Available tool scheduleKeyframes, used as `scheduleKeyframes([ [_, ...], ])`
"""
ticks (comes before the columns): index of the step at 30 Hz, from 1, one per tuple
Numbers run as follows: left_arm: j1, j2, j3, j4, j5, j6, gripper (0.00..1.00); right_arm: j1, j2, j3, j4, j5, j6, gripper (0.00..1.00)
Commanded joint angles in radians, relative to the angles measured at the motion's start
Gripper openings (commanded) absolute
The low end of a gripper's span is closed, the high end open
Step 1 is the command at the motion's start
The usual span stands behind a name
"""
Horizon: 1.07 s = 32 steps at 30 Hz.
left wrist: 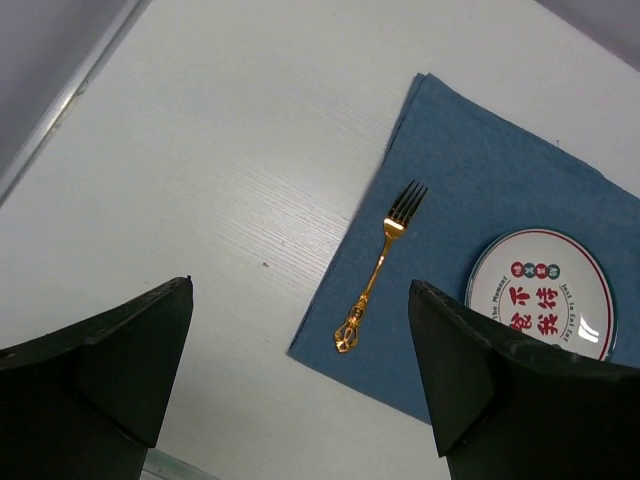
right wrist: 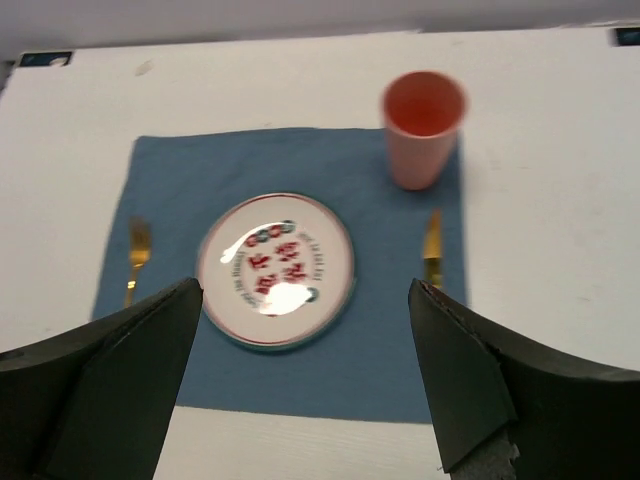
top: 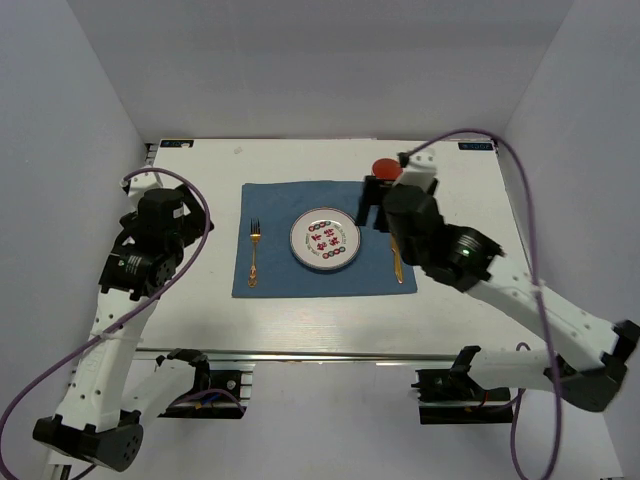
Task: Set the dinner table for one person
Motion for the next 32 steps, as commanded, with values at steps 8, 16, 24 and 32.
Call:
scheduleKeyframes([
  [8, -0.003, -0.094, 0.088, -0.150, 0.038, 0.126, 0.98, 0.005, -0.301, 0.054, -0.603, 0.182, 0.049, 0.89],
  [16, -0.003, -0.249, 0.070, -0.167, 0.164, 0.175, 0.98, 0.008, -0.488, 0.031, -0.755, 0.125, 0.140, 0.89],
  [24, -0.003, -0.271, 0.036, -0.146, 0.178, 0.174, 0.98, 0.005, -0.557, 0.019, -0.788, 0.150, 0.164, 0.89],
  [32, -0.003, -0.286, -0.001, -0.111, 0.181, 0.166, 0.98, 0.005, -0.527, 0.028, -0.803, 0.180, 0.187, 0.89],
])
